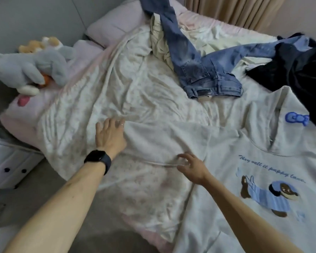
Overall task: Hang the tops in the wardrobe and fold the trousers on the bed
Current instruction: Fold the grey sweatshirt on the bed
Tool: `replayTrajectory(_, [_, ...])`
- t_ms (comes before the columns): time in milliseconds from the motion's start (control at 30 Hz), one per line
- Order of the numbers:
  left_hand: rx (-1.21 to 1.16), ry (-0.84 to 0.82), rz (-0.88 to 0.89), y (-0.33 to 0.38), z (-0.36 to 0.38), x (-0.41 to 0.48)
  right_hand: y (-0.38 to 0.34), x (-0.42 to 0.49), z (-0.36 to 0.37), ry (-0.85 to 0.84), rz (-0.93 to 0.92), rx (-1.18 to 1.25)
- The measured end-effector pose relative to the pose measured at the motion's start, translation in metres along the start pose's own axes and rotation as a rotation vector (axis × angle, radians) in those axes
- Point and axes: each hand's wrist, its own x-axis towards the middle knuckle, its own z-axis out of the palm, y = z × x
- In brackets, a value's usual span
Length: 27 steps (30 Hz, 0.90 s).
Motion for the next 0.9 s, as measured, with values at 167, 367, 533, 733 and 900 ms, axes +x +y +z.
replayTrajectory(167, [-0.305,-0.029,0.083,0.054,0.058,-0.015,0.038,-0.004,0.014,0.018,0.054,-0.196])
replayTrajectory(367, [-0.608,0.229,-0.028,0.089,0.097,-0.070,0.022,-0.001,0.005,0.219,-0.058,-0.177])
replayTrajectory(533, [-0.961,0.332,-0.430,0.073,0.096,-0.069,-0.035,0.028,-0.011,0.207,-0.257,-0.224])
replayTrajectory(733, [-1.586,-0.035,-1.060,-0.002,0.092,-0.005,-0.125,0.081,0.000,0.113,-0.386,-0.320])
replayTrajectory(900, [-1.764,-0.329,-0.891,-0.058,0.089,0.044,-0.192,0.147,0.030,-0.076,-0.232,-0.506])
